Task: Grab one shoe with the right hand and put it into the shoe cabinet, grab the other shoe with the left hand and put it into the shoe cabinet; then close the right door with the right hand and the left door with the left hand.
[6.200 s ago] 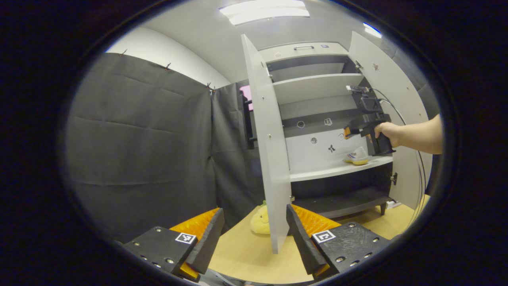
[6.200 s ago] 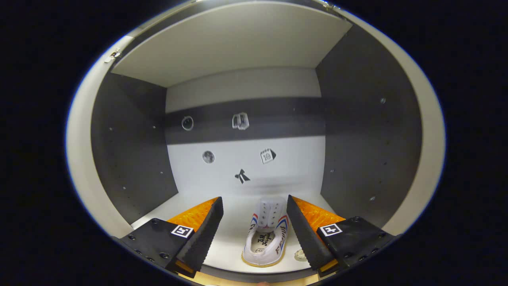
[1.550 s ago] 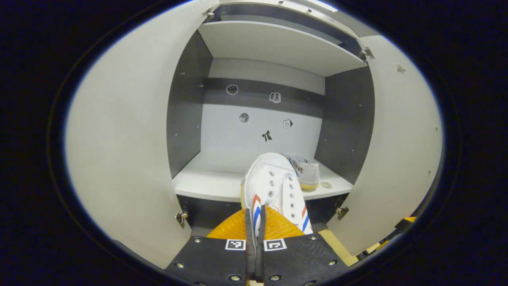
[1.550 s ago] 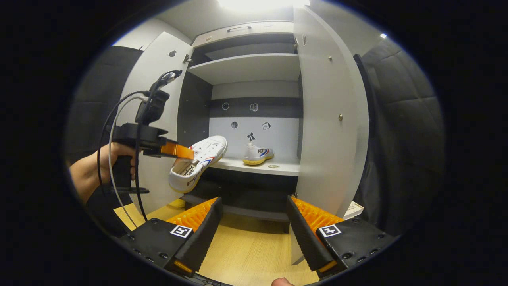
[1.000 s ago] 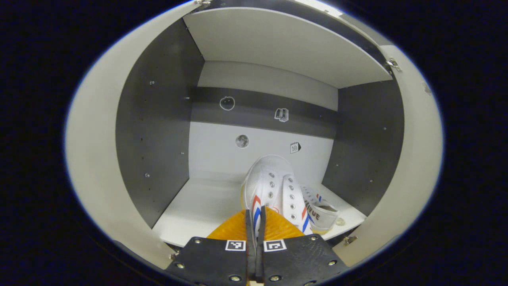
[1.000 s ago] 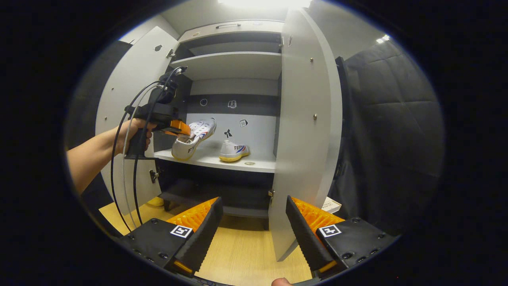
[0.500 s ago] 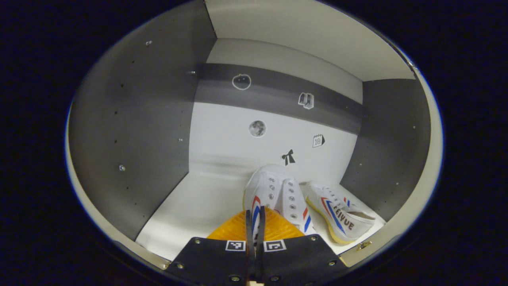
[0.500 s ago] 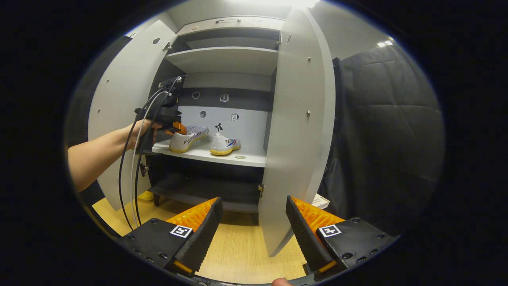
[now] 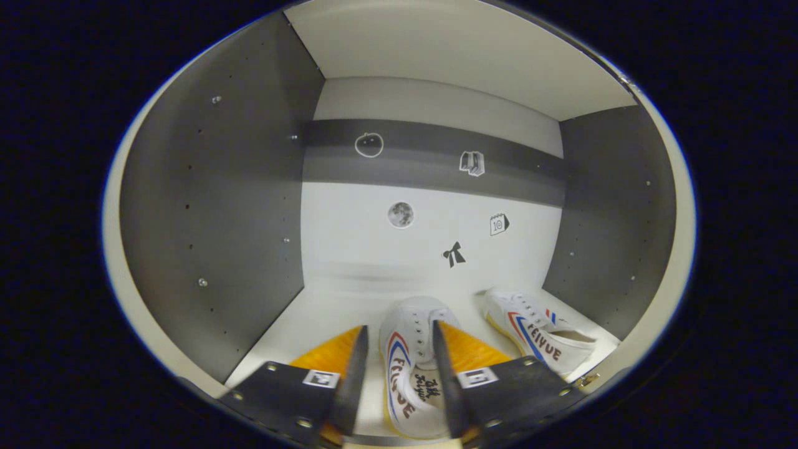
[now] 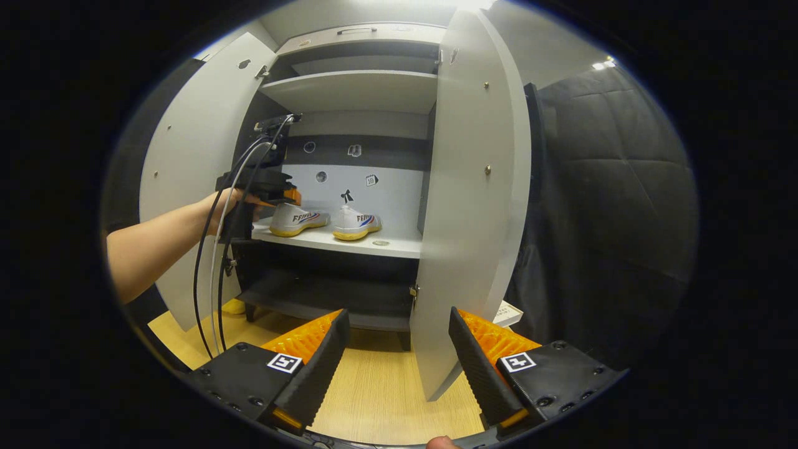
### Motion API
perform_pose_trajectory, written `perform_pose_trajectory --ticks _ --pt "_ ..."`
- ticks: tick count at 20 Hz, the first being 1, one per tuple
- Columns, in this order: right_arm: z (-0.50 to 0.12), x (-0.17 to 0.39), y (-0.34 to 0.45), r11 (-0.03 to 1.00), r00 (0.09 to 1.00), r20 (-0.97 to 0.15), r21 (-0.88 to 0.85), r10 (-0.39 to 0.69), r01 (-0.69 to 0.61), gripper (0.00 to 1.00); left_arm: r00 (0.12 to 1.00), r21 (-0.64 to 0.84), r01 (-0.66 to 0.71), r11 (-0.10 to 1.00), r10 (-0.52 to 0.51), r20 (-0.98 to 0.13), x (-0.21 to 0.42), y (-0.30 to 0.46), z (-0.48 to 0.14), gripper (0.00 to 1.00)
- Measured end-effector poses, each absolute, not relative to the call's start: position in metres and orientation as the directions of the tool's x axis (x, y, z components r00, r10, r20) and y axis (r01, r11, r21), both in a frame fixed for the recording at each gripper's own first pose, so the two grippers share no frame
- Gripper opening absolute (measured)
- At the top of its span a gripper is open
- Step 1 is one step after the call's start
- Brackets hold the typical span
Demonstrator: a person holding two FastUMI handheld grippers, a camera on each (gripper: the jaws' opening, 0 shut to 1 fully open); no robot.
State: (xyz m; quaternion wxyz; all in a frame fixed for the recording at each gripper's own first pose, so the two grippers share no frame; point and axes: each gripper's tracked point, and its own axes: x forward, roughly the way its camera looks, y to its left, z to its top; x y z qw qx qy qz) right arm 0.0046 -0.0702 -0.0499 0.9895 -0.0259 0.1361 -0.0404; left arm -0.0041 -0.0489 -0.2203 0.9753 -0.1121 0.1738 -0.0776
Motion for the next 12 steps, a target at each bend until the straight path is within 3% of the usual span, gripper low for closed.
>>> perform_pose_trajectory --ticks 2,7,12 --pt "-0.046 0.003 -0.072 0.996 0.966 -0.248 -0.062 -0.071 0.058 1.0 0.942 -0.229 0.127 0.965 -0.189 -0.277 -0.017 -0.051 -0.201 0.98" --pt "-0.032 -0.001 -0.075 0.999 0.98 -0.199 -0.033 -0.003 -0.004 0.97 0.973 -0.184 0.153 0.971 -0.18 -0.142 -0.085 -0.054 -0.126 0.98" --pt "-0.017 -0.013 -0.08 0.996 0.987 -0.143 -0.026 0.077 -0.081 0.97 0.984 -0.132 0.147 0.98 -0.159 -0.086 -0.164 -0.05 -0.081 0.97"
